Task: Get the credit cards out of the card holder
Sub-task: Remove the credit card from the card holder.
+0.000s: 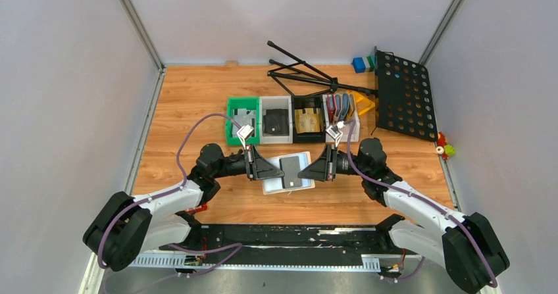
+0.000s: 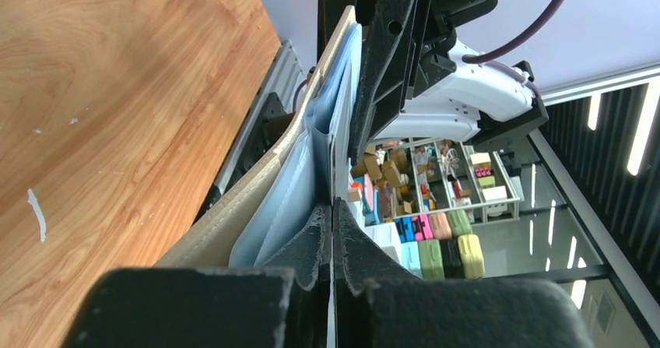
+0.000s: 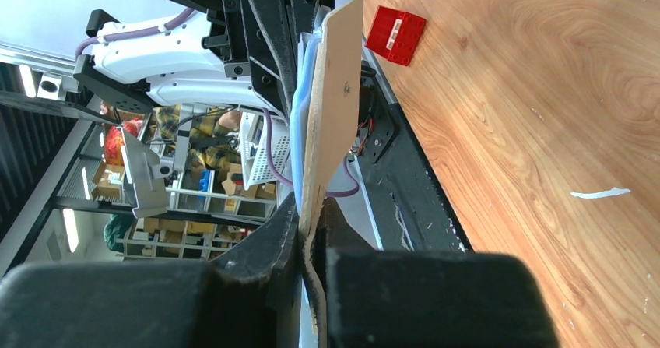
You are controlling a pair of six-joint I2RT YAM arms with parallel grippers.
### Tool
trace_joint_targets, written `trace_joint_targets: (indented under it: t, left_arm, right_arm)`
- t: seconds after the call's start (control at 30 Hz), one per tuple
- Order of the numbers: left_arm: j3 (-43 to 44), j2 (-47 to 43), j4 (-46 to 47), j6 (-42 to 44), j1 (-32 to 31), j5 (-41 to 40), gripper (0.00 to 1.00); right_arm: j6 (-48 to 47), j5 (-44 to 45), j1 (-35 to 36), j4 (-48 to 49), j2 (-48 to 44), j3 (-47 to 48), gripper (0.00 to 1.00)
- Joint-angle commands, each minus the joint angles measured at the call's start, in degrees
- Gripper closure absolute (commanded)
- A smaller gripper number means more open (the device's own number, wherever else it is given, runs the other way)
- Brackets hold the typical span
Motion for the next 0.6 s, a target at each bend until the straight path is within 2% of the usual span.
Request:
trace_joint_targets:
  t: [0.0, 0.57]
  left_arm:
    - [0.06, -1.76, 0.24, 1.91, 0.82, 0.90, 1.00]
    - [-0.73, -2.89, -0.71, 2.45, 2.18, 1.84, 1.00]
  right_arm:
    - [-1.05, -0.70, -0.54, 0.25, -1.29, 0.48, 1.00]
    - [-0.44, -1.60, -1.59, 1.56, -1.92, -0.46, 1.00]
